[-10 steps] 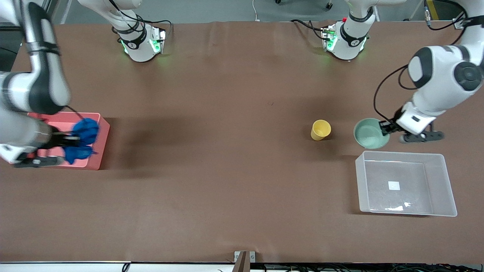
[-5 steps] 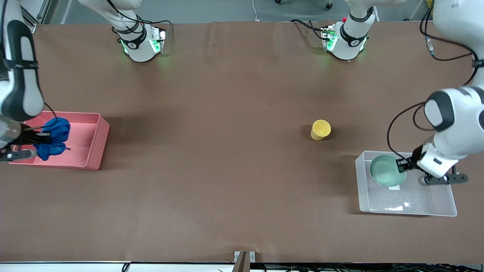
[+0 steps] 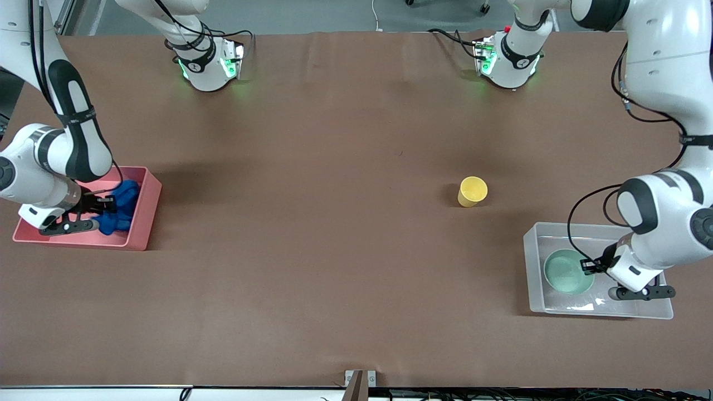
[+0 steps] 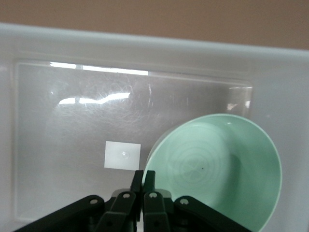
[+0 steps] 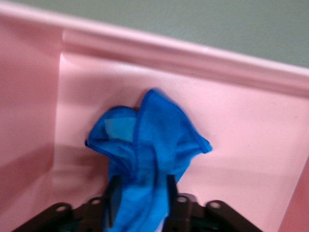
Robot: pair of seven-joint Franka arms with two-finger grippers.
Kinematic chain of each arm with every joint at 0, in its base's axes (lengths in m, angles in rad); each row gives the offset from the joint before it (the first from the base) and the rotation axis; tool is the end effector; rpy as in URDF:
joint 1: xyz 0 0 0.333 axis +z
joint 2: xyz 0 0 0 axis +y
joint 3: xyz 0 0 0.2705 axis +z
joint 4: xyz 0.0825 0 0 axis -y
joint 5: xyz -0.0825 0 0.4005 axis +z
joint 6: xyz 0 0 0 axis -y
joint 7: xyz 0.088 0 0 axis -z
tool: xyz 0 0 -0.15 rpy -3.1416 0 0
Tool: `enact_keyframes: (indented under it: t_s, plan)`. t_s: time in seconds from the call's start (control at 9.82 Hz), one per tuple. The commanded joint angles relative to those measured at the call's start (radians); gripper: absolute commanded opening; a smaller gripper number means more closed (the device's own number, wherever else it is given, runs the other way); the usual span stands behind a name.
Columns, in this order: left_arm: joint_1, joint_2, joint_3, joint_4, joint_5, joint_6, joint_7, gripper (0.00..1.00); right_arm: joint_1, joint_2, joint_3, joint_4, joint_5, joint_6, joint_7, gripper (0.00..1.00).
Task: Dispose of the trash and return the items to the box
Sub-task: 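Release the cloth in the pink bin while the left gripper releases the bowl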
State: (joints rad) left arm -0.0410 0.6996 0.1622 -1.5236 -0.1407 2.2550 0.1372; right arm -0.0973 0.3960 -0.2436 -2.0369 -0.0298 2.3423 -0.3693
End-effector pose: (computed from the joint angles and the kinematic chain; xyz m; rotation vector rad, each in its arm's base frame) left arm 0.6966 0.0672 0.1672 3.1386 0.0487 0.0677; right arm 0.5440 -0.2014 0.1501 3.0556 0.0986 -0.1757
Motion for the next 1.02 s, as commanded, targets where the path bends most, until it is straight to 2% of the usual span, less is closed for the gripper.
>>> enact_keyframes:
  t_s: [0.0, 0.1, 0.2, 0.31, 0.51, 0.71, 0.81, 0.92]
  plan:
    - [0.003, 0.060, 0.005, -0.005, -0.022, 0.012, 0.027, 0.04, 0.001, -0.061, 0.033, 0.174, 0.016, -0.280, 0.148, 1.00]
    - [0.003, 0.060, 0.005, -0.018, -0.022, 0.021, 0.027, 0.10, 0.001, -0.074, 0.035, 0.287, 0.021, -0.429, 0.171, 1.00]
    - [0.001, 0.057, 0.005, -0.023, -0.019, 0.020, 0.025, 0.44, 0.002, -0.118, 0.040, 0.369, 0.024, -0.542, 0.176, 1.00]
    - [-0.002, 0.046, 0.006, -0.024, -0.011, 0.012, 0.022, 0.82, -0.001, -0.191, 0.070, 0.407, 0.024, -0.608, 0.209, 1.00]
    - [-0.007, -0.062, 0.006, -0.023, -0.005, -0.064, 0.022, 0.96, -0.001, -0.322, 0.114, 0.438, 0.022, -0.710, 0.310, 1.00]
    - [-0.020, -0.208, -0.007, -0.029, -0.003, -0.214, 0.012, 0.99, 0.005, -0.385, 0.151, 0.516, 0.013, -0.831, 0.403, 1.00]
    - [-0.036, -0.280, -0.029, -0.074, -0.002, -0.247, 0.004, 0.99, 0.007, -0.385, 0.156, 0.577, 0.011, -0.910, 0.400, 1.00]
    - [-0.037, -0.367, -0.080, -0.160, 0.001, -0.245, -0.022, 0.98, 0.005, -0.382, 0.155, 0.601, 0.014, -0.931, 0.401, 1.00]
